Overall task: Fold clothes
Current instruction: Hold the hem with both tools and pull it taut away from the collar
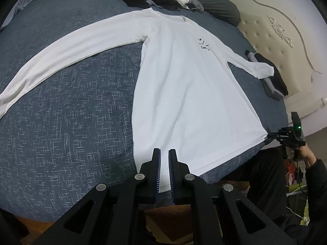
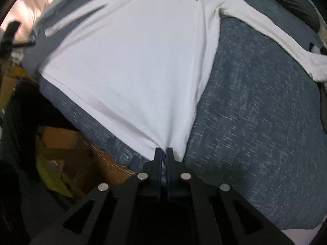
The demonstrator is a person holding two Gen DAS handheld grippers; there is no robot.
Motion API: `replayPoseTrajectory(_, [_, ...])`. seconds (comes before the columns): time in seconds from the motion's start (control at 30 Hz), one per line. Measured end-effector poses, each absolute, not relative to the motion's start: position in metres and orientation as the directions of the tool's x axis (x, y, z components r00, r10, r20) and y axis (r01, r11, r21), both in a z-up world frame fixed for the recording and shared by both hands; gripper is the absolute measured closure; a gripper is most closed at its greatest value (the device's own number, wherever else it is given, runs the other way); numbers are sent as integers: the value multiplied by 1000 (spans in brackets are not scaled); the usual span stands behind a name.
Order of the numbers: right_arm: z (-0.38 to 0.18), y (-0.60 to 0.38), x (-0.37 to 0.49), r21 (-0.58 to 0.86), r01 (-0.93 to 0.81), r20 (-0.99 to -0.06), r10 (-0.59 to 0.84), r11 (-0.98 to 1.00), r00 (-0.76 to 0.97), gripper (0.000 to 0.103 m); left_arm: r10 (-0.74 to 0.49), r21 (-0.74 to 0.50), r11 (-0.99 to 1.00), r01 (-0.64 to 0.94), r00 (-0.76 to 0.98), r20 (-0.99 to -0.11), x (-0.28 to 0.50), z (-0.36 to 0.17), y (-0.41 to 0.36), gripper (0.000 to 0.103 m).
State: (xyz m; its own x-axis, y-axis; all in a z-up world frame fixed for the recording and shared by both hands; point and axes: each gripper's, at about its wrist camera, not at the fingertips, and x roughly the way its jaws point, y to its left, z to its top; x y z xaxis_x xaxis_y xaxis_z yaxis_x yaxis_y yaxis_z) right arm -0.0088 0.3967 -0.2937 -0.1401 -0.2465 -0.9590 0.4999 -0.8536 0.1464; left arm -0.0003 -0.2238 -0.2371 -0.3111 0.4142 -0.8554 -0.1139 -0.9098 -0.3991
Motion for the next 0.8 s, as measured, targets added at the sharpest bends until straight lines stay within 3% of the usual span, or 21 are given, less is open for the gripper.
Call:
replayPoseTrajectory(0.63, [-283, 408, -13, 227, 434, -954, -289, -872, -80, 99, 412, -402, -910, -101, -319, -853, -5, -237, -225, 95])
replayPoseTrajectory(0.73, [-270, 420, -27, 273, 377, -928, -346, -885, -140, 90, 414, -409, -908, -88, -323, -851, -9, -241, -226, 89])
replayPoseTrajectory(0.8, [-268, 421, -36, 291, 340, -915, -364, -895, -176, 79, 413, -412, -908, -77, -326, -850, -14, -243, -225, 88])
